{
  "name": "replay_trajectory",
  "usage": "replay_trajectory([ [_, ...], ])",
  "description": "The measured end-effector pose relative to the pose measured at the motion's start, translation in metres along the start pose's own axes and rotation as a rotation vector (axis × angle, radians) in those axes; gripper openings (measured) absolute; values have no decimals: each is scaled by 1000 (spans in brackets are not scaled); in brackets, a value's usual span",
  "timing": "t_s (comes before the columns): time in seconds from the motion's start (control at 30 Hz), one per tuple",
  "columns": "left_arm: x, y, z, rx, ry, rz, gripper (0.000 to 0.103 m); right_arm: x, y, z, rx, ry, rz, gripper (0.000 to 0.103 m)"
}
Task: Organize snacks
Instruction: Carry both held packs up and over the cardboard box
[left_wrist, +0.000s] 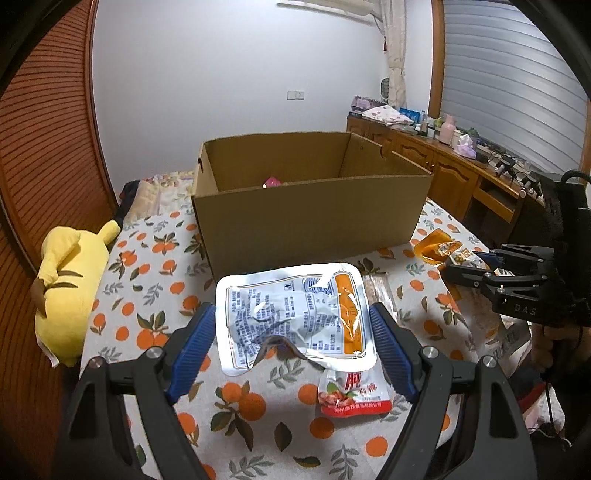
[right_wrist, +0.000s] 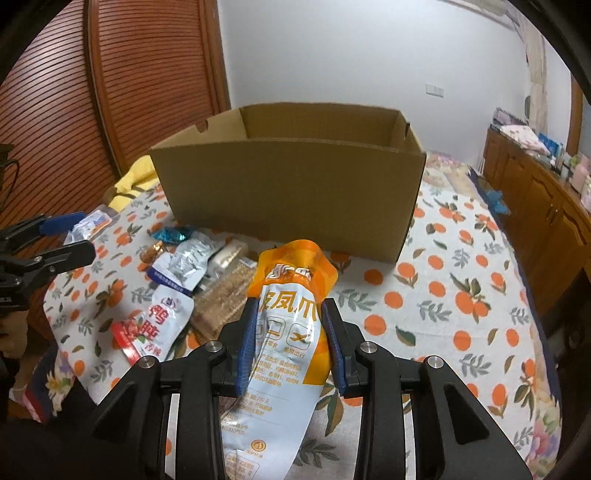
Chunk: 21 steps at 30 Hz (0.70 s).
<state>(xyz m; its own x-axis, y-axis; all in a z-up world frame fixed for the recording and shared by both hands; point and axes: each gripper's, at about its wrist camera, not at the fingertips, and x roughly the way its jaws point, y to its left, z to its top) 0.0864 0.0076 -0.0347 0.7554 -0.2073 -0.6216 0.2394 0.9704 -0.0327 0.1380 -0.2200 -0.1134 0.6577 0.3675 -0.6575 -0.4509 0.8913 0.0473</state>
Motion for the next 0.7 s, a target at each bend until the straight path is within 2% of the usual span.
replay_trajectory([
  [0.7, 5, -2, 61, 52, -69, 11, 82, -21, 4, 65, -75, -112, -12, 33],
])
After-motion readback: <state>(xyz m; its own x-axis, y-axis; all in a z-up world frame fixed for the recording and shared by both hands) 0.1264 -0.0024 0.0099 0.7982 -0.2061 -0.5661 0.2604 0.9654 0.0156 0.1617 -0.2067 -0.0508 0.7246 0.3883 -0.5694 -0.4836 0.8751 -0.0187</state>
